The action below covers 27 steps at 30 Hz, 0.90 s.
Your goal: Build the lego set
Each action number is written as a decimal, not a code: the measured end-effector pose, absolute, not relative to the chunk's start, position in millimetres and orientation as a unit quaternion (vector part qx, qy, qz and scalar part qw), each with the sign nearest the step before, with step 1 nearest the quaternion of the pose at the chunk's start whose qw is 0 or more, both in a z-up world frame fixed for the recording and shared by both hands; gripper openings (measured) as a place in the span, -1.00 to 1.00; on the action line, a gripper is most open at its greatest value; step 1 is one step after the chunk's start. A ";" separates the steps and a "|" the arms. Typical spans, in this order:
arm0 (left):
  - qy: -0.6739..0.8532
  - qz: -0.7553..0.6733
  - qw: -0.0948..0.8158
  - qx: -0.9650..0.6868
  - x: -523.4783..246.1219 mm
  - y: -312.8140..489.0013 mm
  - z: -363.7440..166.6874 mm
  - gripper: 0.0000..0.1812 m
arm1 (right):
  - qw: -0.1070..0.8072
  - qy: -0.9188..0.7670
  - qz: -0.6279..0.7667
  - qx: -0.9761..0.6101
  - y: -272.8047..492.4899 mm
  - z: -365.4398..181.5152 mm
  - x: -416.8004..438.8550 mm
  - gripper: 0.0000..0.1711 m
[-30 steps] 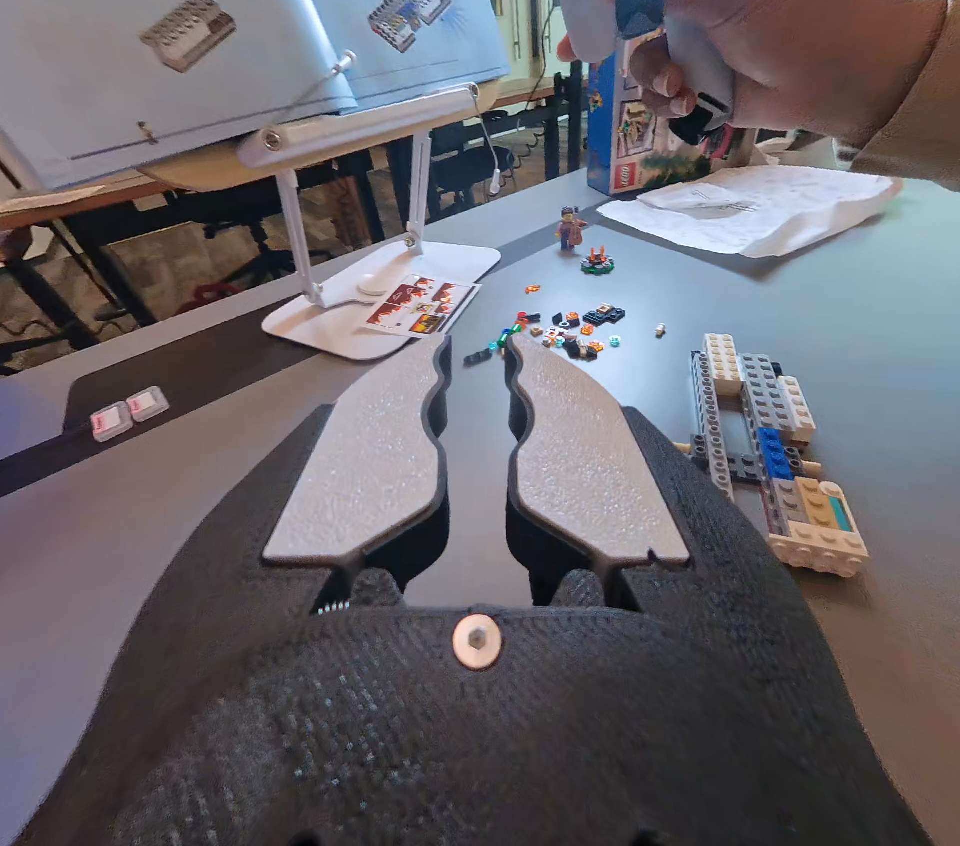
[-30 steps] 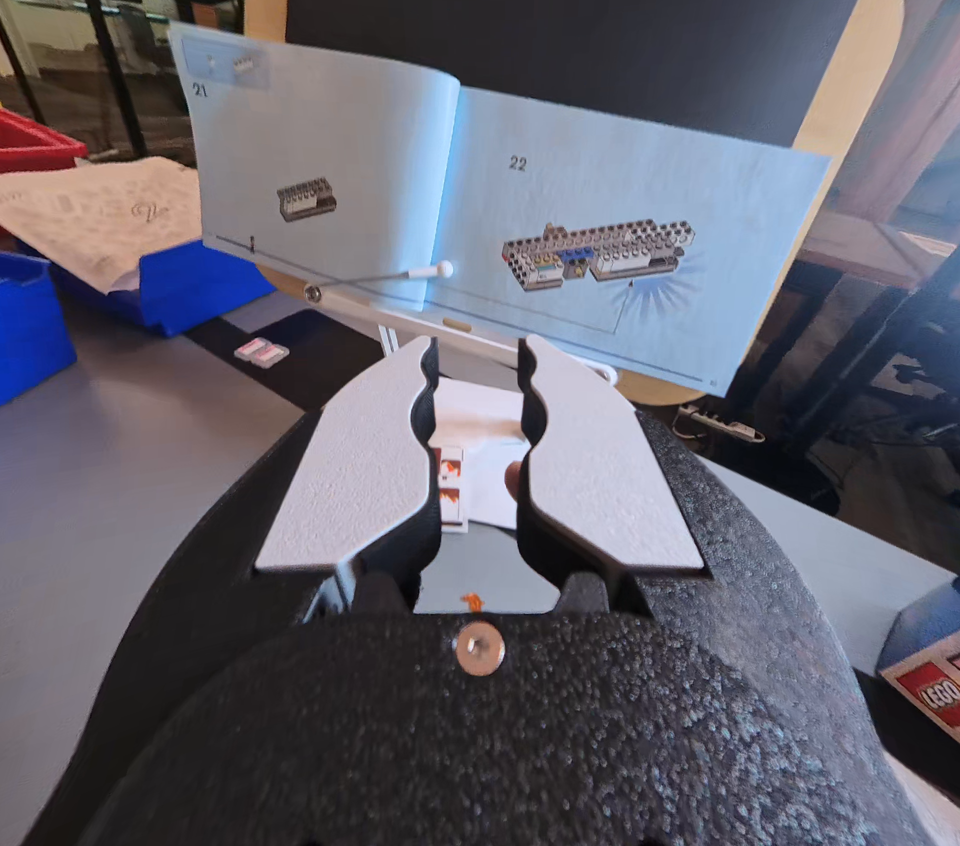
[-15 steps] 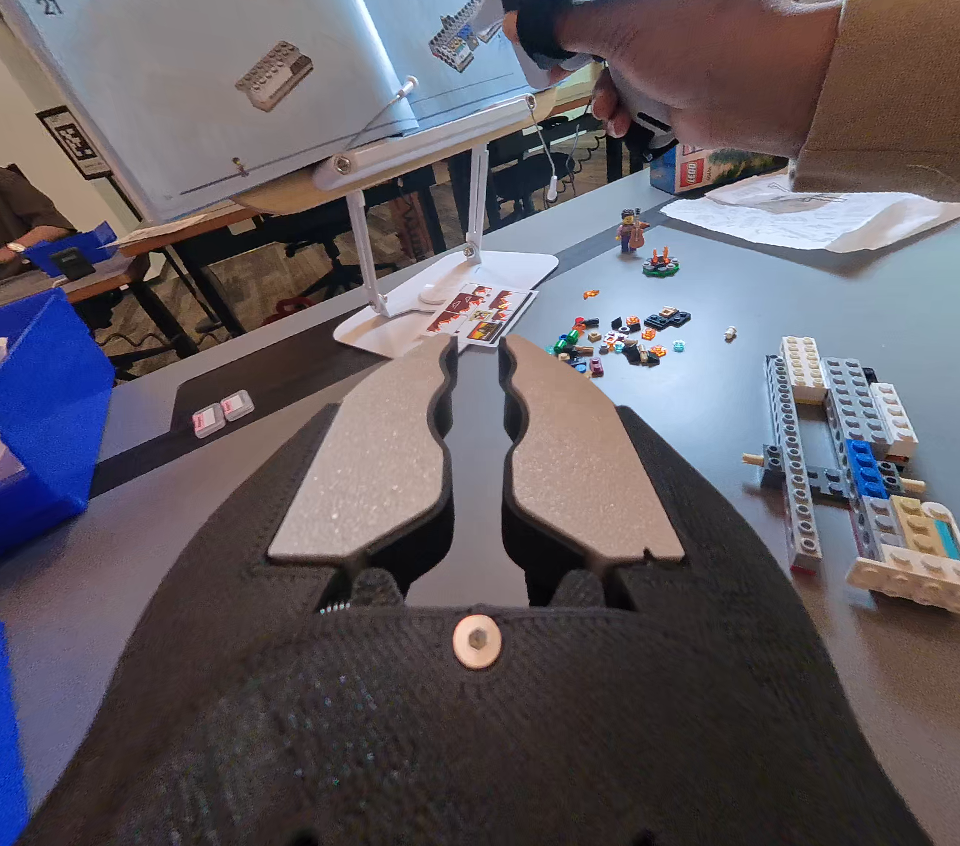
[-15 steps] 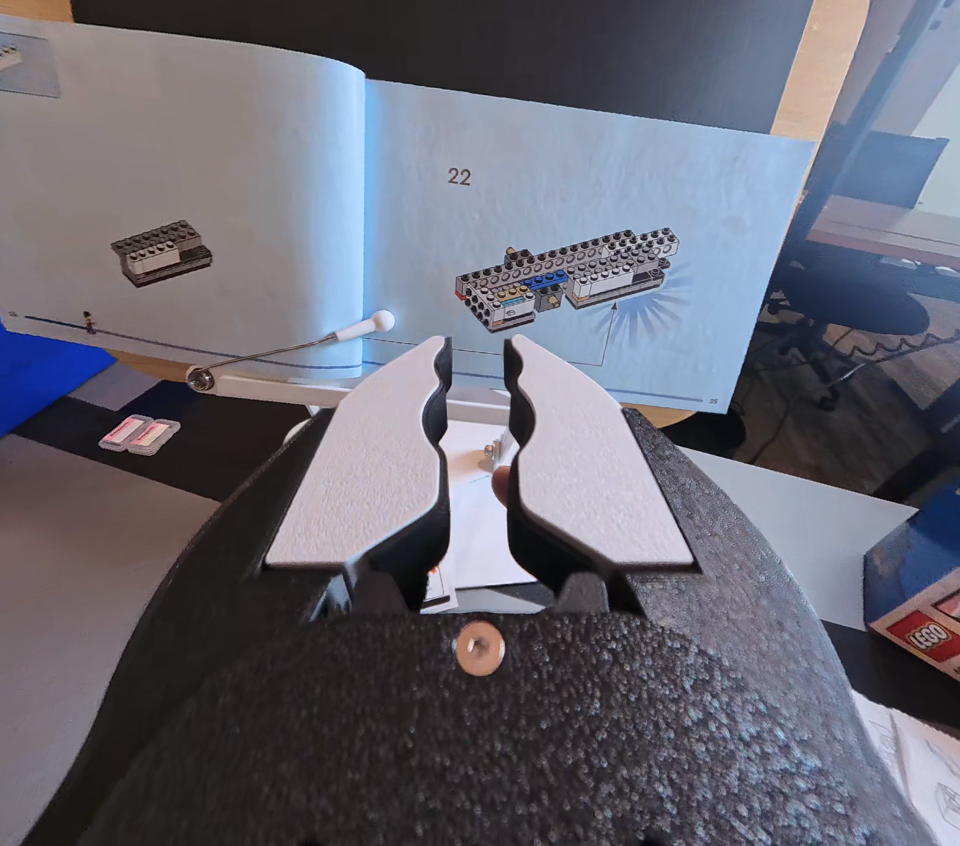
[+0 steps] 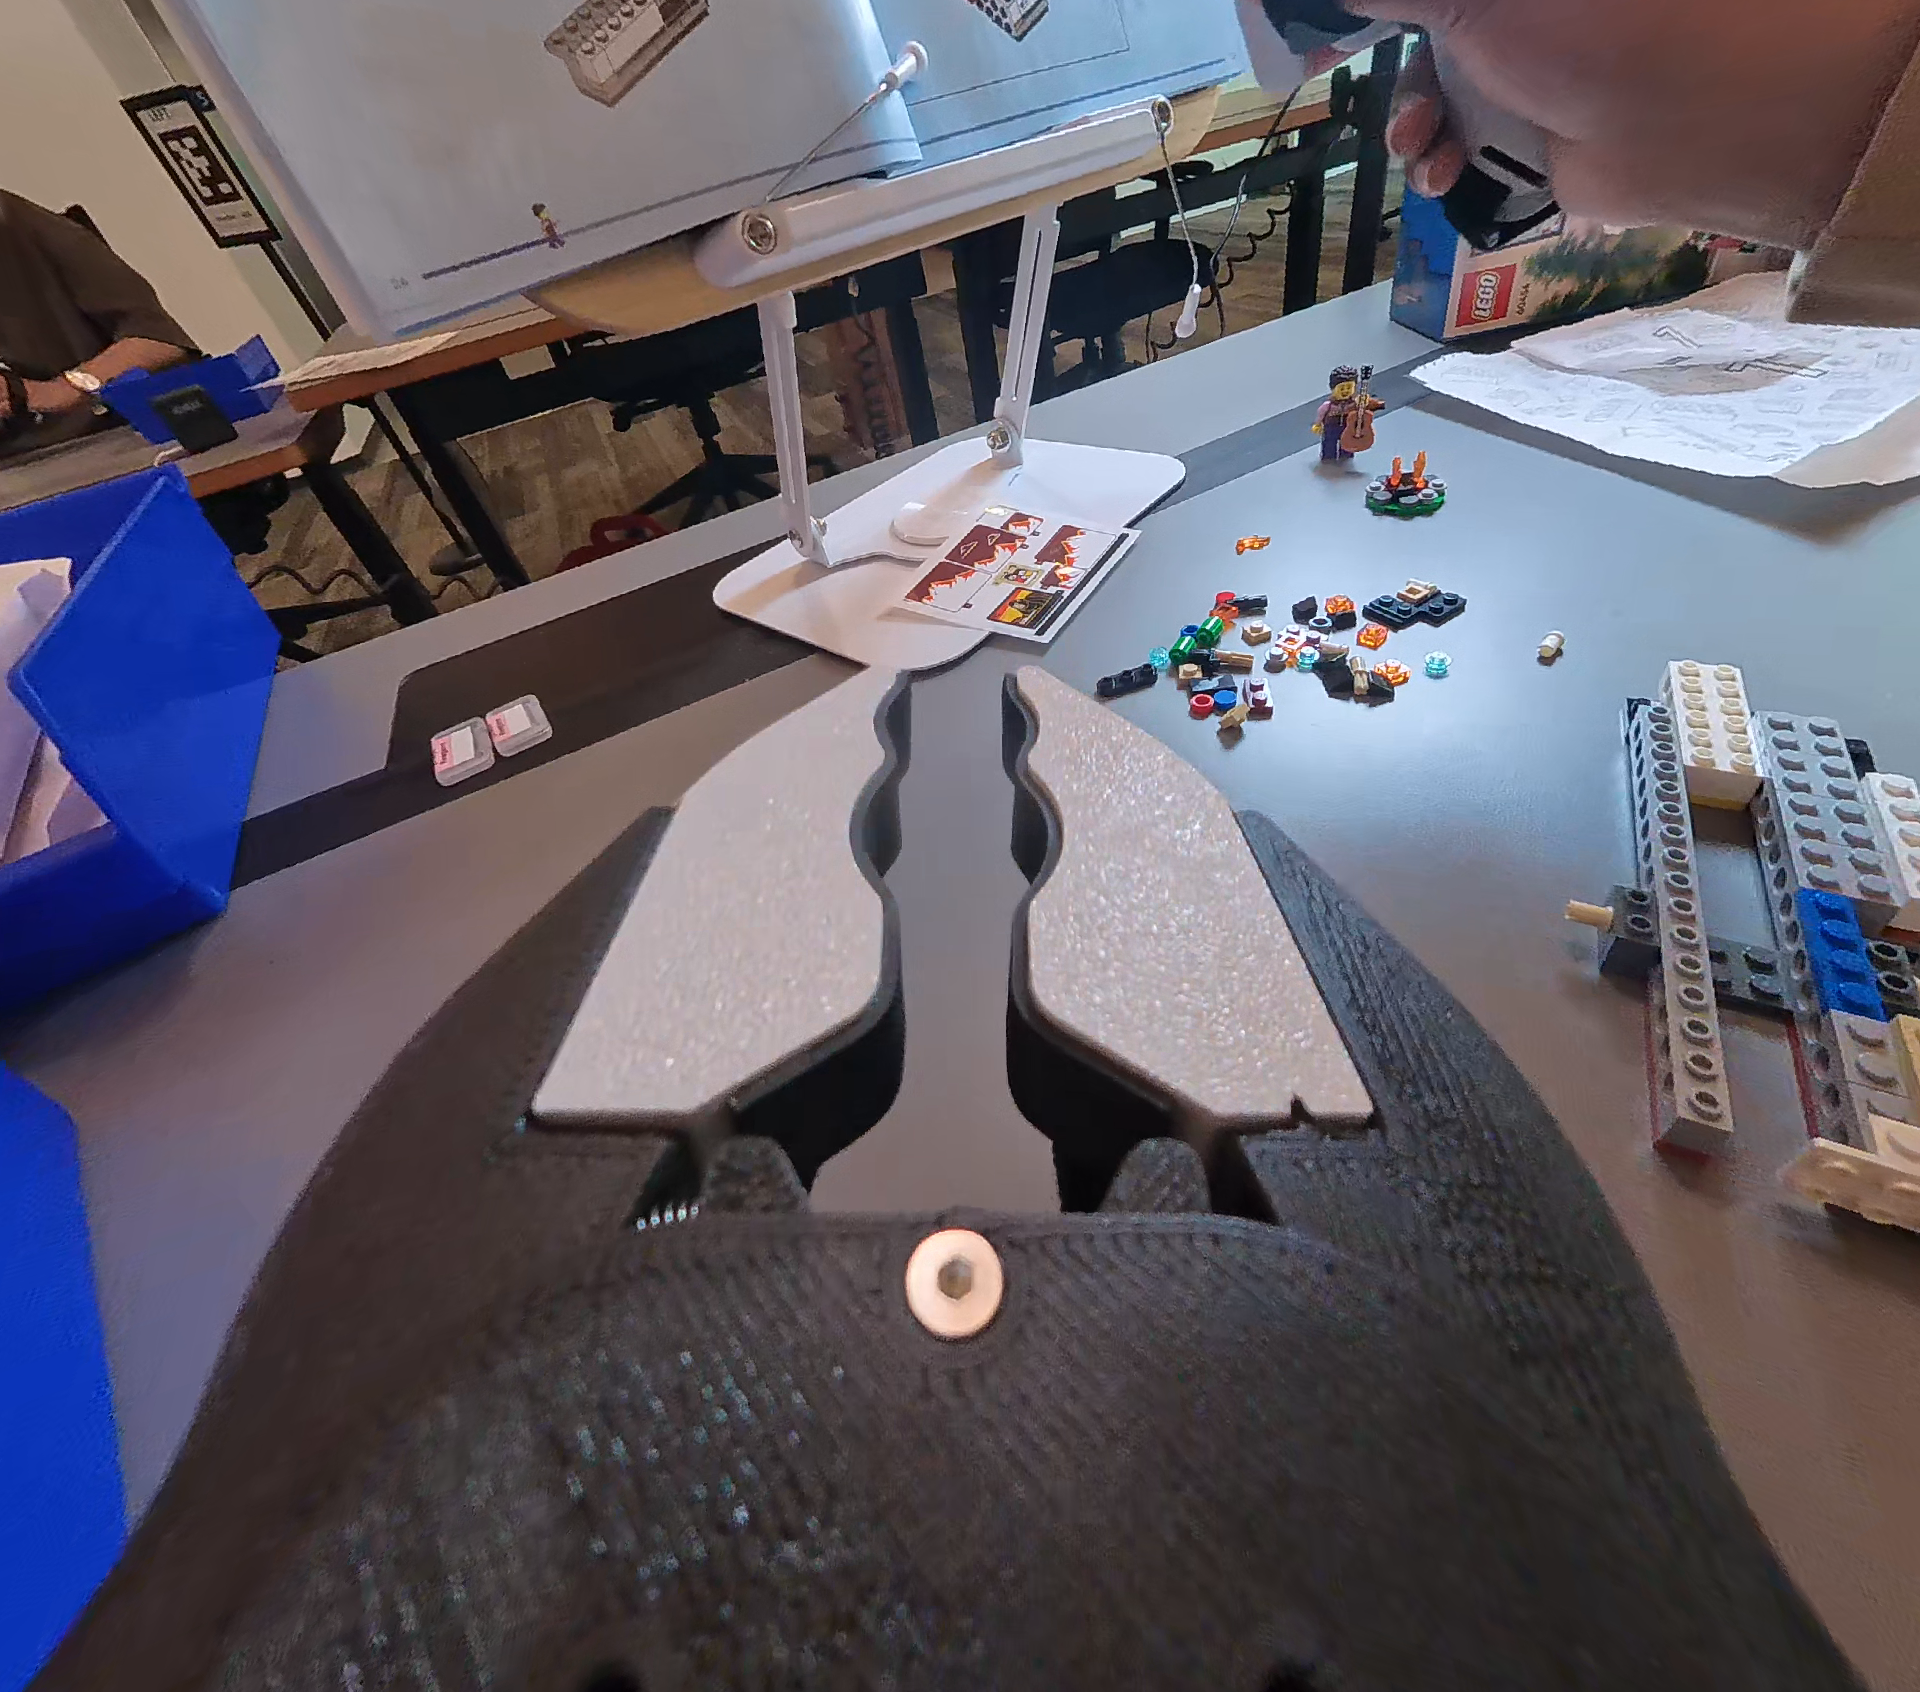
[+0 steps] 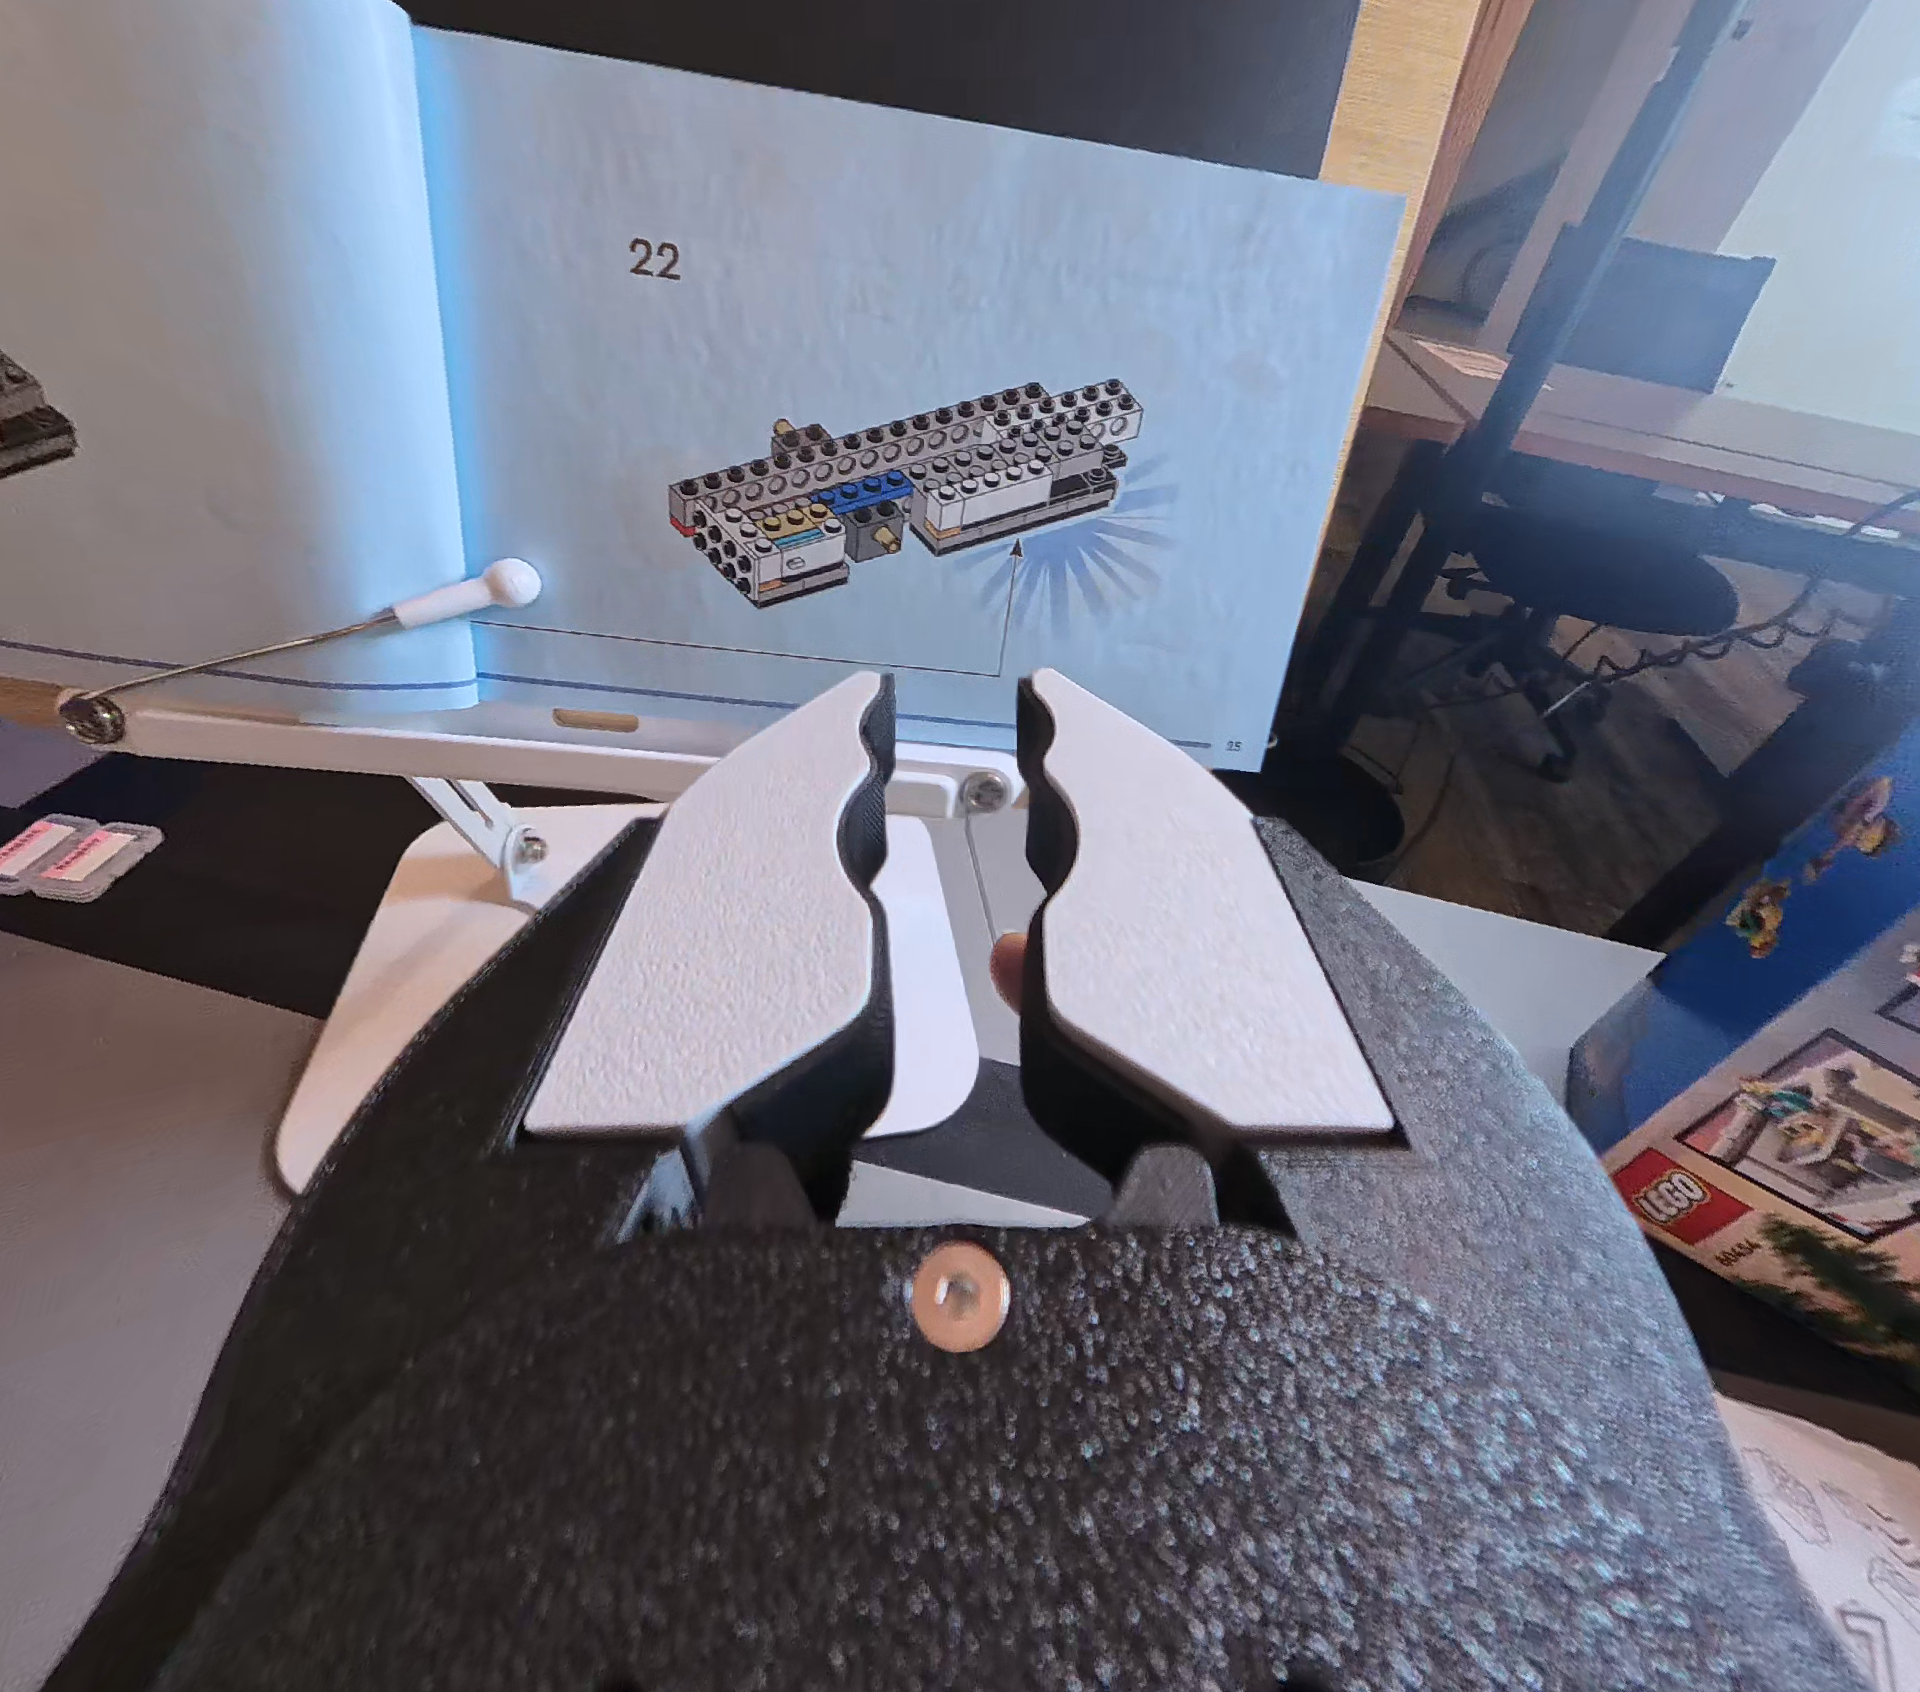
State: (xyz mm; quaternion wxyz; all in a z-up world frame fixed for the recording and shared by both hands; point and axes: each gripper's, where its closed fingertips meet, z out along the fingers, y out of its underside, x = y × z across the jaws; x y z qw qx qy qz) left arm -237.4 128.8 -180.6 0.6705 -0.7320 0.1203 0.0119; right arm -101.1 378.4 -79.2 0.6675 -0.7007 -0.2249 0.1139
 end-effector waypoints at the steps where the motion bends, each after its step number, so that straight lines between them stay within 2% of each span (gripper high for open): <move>1: 0.119 0.013 0.668 -0.735 -238.1 129.1 -182.0 -0.82 | 0.667 -0.227 0.111 -0.701 379.9 -80.6 -98.3 -0.74; 11: 0.119 0.020 0.653 -0.748 -241.2 131.0 -192.4 -0.85 | 0.681 -0.261 0.100 -0.677 395.5 -87.5 -79.4 -0.67; 17: 0.145 0.060 0.643 -0.749 -240.9 132.2 -196.0 -0.84 | 0.706 -0.349 0.115 -0.605 405.0 -77.1 -90.8 -0.18; 22: 0.190 0.102 0.625 -0.750 -233.8 134.3 -204.9 -0.84 | 0.706 -0.396 0.090 -0.580 426.8 -52.4 -101.4 0.04; 27: 0.209 0.116 0.612 -0.754 -234.1 136.5 -213.0 -0.84 | 0.692 -0.418 0.077 -0.584 453.6 -38.6 -107.7 0.09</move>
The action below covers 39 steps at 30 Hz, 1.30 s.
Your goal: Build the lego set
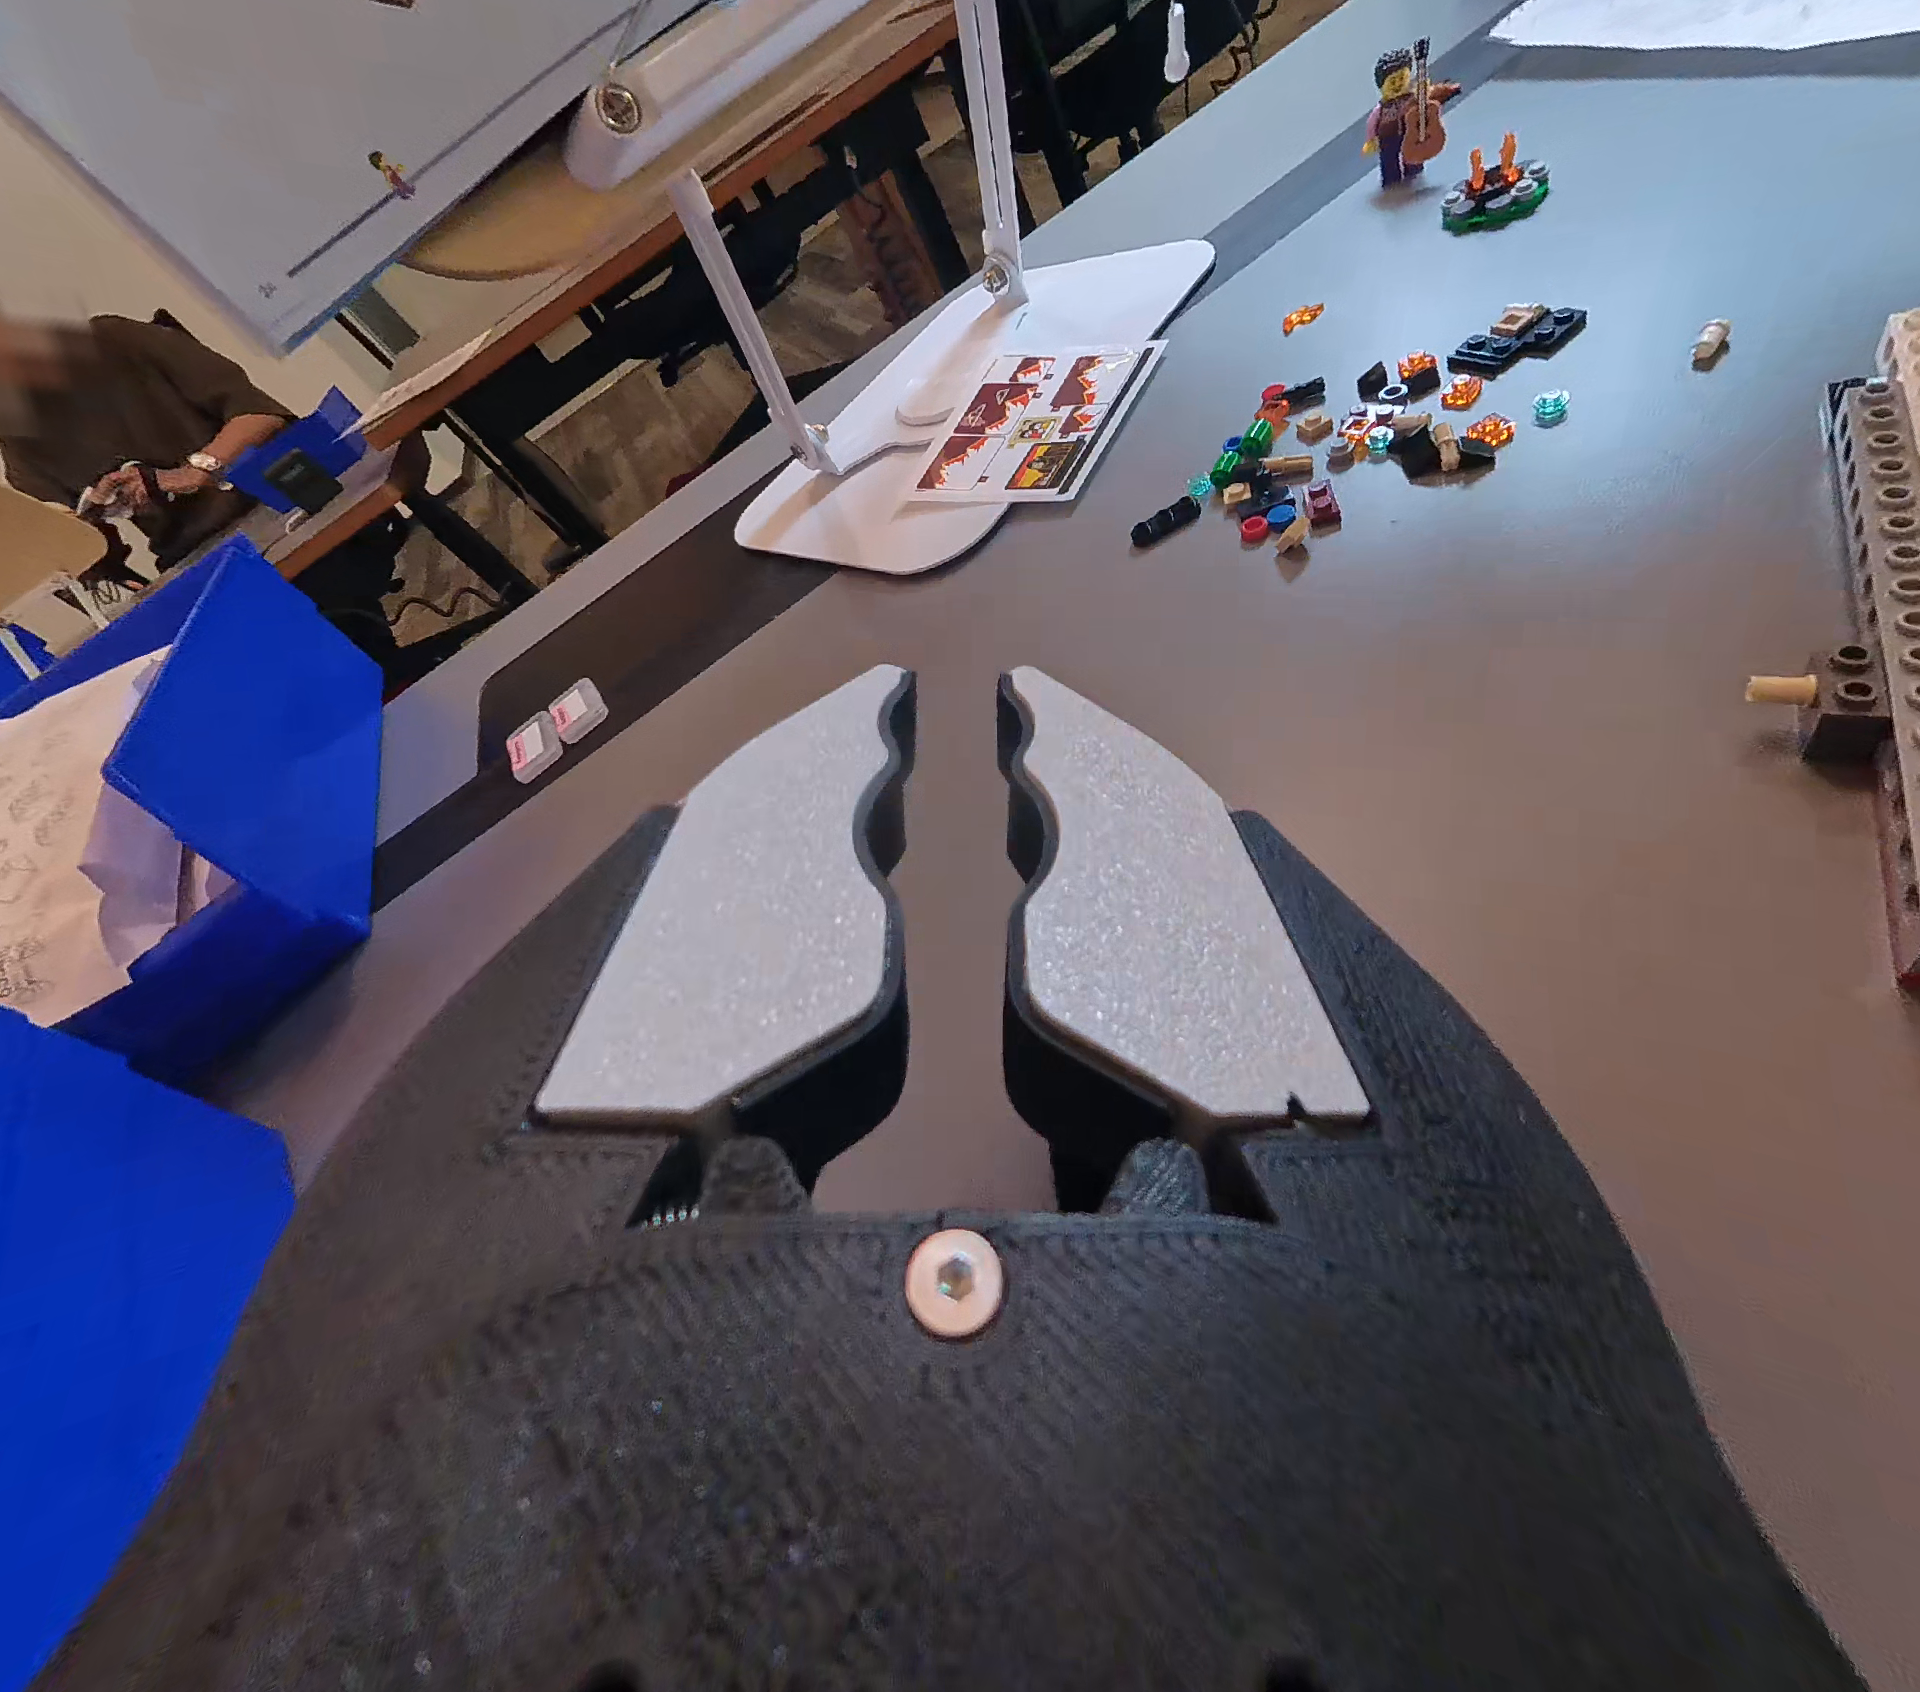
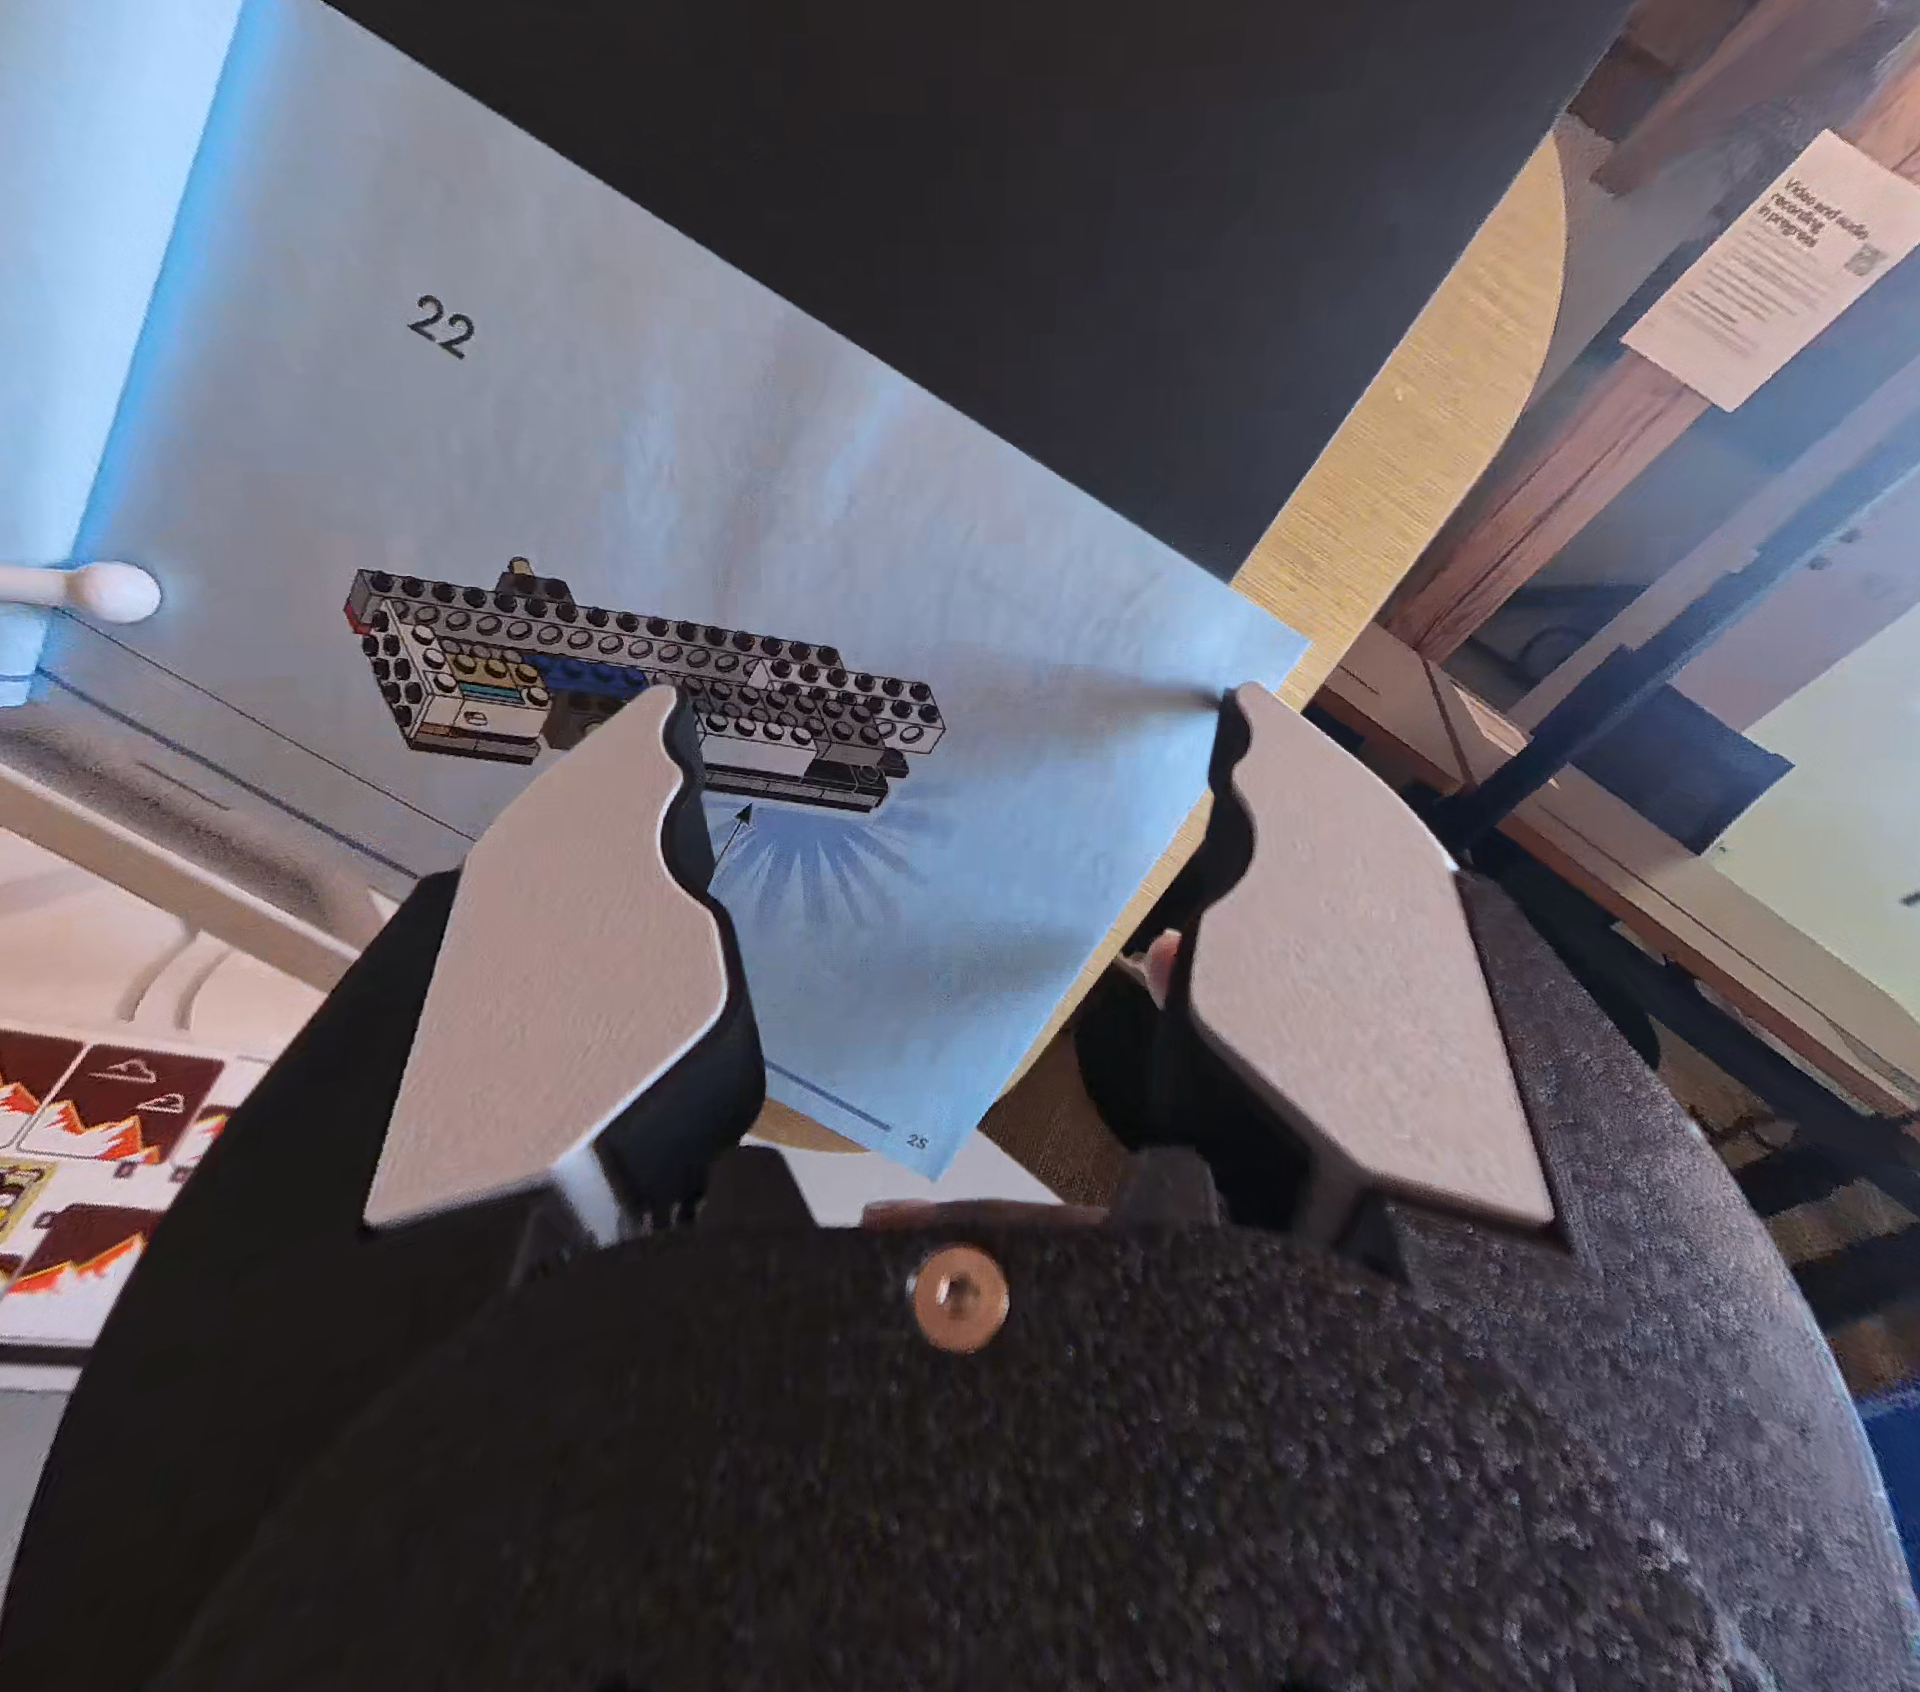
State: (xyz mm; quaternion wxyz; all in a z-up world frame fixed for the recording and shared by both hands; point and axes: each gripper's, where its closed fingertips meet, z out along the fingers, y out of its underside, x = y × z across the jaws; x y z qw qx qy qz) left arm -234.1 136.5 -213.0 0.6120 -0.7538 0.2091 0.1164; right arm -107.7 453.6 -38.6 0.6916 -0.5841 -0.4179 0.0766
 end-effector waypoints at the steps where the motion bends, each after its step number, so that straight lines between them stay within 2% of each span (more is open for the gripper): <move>1: 0.210 0.117 0.612 -0.754 -234.1 136.8 -213.2 -0.84 | 0.691 -0.421 0.078 -0.582 455.4 -38.6 -108.8 0.09; 4: 0.215 0.113 0.610 -0.754 -232.5 137.4 -214.1 -0.84 | 0.691 -0.421 0.085 -0.581 455.4 -39.1 -106.8 0.00; 6: 0.220 0.112 0.609 -0.753 -230.4 138.0 -214.5 -0.84 | 0.692 -0.420 0.089 -0.580 454.4 -41.9 -103.6 -0.21; 8: 0.225 0.110 0.609 -0.752 -228.1 138.2 -214.2 -0.84 | 0.692 -0.426 0.085 -0.577 453.7 -44.8 -101.3 -0.31; 11: 0.222 0.102 0.613 -0.751 -227.0 137.7 -212.6 -0.84 | 0.670 -0.447 0.092 -0.585 448.6 -52.1 -100.9 -0.69; 12: 0.220 0.100 0.614 -0.752 -227.1 137.6 -212.3 -0.84 | 0.665 -0.452 0.089 -0.587 447.6 -54.1 -100.7 -0.72; 14: 0.219 0.099 0.612 -0.753 -227.3 137.5 -213.1 -0.84 | 0.660 -0.462 0.080 -0.587 445.7 -54.8 -99.7 -0.73; 18: 0.219 0.101 0.609 -0.755 -227.2 138.7 -214.6 -0.85 | 0.695 -0.428 0.075 -0.573 450.9 -28.6 -93.3 -0.26; 19: 0.220 0.102 0.608 -0.756 -227.3 139.1 -215.7 -0.85 | 0.692 -0.425 0.078 -0.578 454.2 -25.8 -94.3 -0.18; 21: 0.223 0.106 0.603 -0.758 -227.8 139.7 -218.3 -0.85 | 0.671 -0.433 0.074 -0.598 462.5 -32.7 -98.6 -0.15; 23: 0.225 0.110 0.601 -0.759 -228.3 139.3 -219.8 -0.85 | 0.670 -0.434 0.078 -0.598 463.4 -34.9 -102.7 -0.23; 26: 0.226 0.108 0.602 -0.758 -228.4 138.8 -218.7 -0.85 | 0.659 -0.451 0.079 -0.596 456.7 -43.2 -108.0 -0.56; 28: 0.225 0.104 0.602 -0.759 -228.0 139.1 -218.6 -0.85 | 0.654 -0.469 0.063 -0.591 452.3 -49.9 -109.2 -0.69; 33: 0.221 0.115 0.609 -0.753 -230.0 141.4 -211.1 -0.80 | 0.648 -0.483 0.083 -0.583 433.4 -49.4 -102.2 -0.76; 37: 0.238 0.152 0.622 -0.730 -227.3 172.9 -166.9 -0.78 | 0.616 -0.518 0.108 -0.584 415.8 -54.6 -95.5 -0.92; 39: 0.257 0.154 0.605 -0.738 -220.7 206.2 -141.0 -0.70 | 0.589 -0.539 0.127 -0.588 404.2 -57.3 -95.5 -0.96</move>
